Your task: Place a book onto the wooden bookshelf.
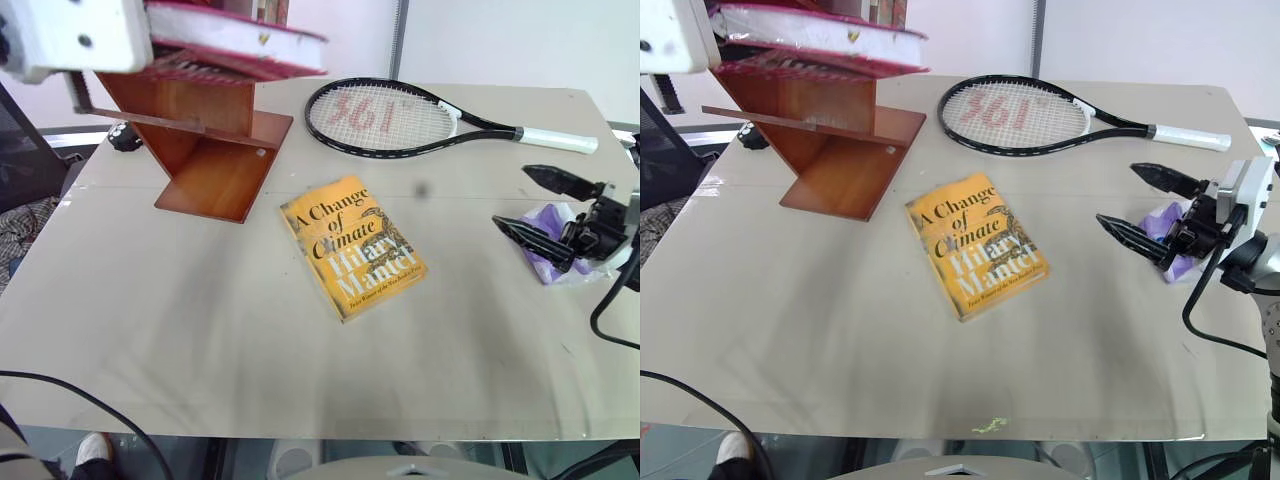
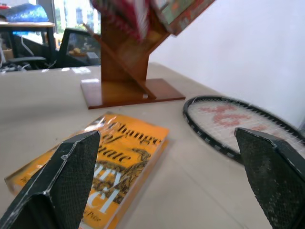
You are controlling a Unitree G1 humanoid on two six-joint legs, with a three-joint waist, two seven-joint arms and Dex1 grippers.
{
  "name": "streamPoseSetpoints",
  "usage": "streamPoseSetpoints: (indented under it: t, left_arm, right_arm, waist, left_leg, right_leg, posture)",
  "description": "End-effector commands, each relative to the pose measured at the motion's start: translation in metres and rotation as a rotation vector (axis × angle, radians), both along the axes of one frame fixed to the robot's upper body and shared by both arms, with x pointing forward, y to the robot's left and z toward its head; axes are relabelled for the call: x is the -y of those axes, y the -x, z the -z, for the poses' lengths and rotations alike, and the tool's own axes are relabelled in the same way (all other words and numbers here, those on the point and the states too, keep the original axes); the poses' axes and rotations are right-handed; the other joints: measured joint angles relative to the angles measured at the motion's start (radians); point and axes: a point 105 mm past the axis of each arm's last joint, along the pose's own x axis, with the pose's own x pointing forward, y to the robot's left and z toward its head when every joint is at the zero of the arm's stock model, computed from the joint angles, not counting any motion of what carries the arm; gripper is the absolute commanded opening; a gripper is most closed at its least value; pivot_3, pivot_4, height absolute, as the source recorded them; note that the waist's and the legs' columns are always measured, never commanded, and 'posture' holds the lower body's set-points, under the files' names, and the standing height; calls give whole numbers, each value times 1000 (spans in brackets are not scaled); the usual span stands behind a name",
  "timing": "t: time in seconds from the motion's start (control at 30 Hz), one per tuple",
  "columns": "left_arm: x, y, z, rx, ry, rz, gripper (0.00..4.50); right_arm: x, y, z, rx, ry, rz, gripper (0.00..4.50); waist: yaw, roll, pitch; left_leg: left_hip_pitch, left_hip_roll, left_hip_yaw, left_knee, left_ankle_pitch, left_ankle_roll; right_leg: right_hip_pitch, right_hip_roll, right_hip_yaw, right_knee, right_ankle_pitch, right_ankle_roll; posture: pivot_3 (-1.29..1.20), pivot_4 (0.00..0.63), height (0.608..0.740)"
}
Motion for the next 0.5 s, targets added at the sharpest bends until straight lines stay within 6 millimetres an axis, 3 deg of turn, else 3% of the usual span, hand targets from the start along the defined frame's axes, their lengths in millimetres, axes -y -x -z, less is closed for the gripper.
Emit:
streamPoseSetpoints:
  t: [0.03, 0.2, 0.37, 0.5]
  left_arm:
    - [-17, 0, -12, 53, -29, -72, 8]
    - [-32, -15, -6, 61, -99, -127, 8]
    - [-39, -37, 20, -12, -113, -165, 8]
    - [-32, -52, 48, -96, -115, -171, 8]
  right_arm:
    - [-6, 16, -24, 103, -45, -40, 4500]
    - [-15, 28, -35, 126, -116, -80, 4500]
    - [-22, 31, -33, 112, -126, -83, 4500]
    - [-21, 37, -37, 112, -142, -95, 4500]
  waist:
    - [1, 0, 0]
    - [6, 0, 0]
    - [5, 0, 0]
    - [2, 2, -3]
  left_leg:
    - [0, 1, 0, 0, 0, 0]
    - [-1, 0, 0, 5, 0, 0]
    - [4, 0, 0, 10, 0, 0]
    - [9, 1, 0, 11, 2, 3]
  right_leg:
    - [0, 1, 0, 0, 0, 0]
    - [1, 0, 0, 3, 0, 0]
    - [3, 0, 1, 13, -1, 1]
    - [5, 2, 2, 17, -3, -3]
  posture:
    - [0, 150, 740]
    - [0, 150, 740]
    - [0, 150, 740]
    - [0, 150, 740]
